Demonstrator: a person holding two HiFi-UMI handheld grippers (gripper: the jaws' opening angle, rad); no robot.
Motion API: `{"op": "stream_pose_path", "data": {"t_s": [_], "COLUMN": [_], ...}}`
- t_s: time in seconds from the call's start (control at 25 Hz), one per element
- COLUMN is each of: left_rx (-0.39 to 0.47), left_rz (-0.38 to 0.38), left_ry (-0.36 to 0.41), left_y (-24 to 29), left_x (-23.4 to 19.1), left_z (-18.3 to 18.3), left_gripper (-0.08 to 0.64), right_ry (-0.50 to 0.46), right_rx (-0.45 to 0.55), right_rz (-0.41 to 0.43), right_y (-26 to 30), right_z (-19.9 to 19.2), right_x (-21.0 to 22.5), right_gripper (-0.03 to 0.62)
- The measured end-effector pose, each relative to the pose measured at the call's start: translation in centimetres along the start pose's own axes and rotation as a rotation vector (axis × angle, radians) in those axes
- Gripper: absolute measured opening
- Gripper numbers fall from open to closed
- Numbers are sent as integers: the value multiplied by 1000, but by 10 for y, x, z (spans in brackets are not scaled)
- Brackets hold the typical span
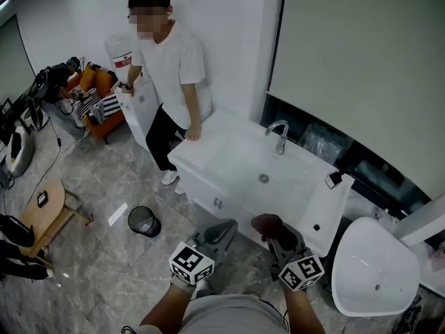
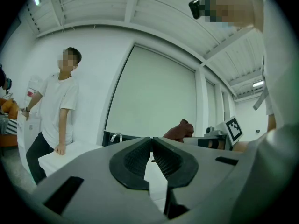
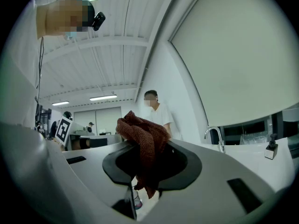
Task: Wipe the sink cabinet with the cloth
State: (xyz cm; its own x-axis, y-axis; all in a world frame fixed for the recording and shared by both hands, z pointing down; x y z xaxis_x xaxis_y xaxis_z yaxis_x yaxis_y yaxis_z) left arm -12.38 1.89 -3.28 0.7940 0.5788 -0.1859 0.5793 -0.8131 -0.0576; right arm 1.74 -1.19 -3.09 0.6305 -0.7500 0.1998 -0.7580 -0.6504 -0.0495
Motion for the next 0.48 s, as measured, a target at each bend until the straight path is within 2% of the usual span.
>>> {"op": "stream_pose_path", "data": {"t_s": [0.24,0.48], "left_rx": [37,32], "left_rz": [11,23], "left_ry": [-15,-11], "left_y": [-5,-5], "left_x": [-1,-3], "left_z": [4,6], "left_gripper": [12,12], "right_ry": [-14,1], "right_rx": [-17,-4], "right_rz": [-1,-1], "right_y": [2,4], "right_z": [1,3], "right_x": [-2,0], "right_gripper": [98,98]}}
Point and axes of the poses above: the fingertips, and each gripper's own axes: y forward along the fingers, x to its right, z out of its top, the point moved 3 cm from there along -y, backward along the fingers, and after that the axes turned 3 degrees about x, right-handed, at the moved point
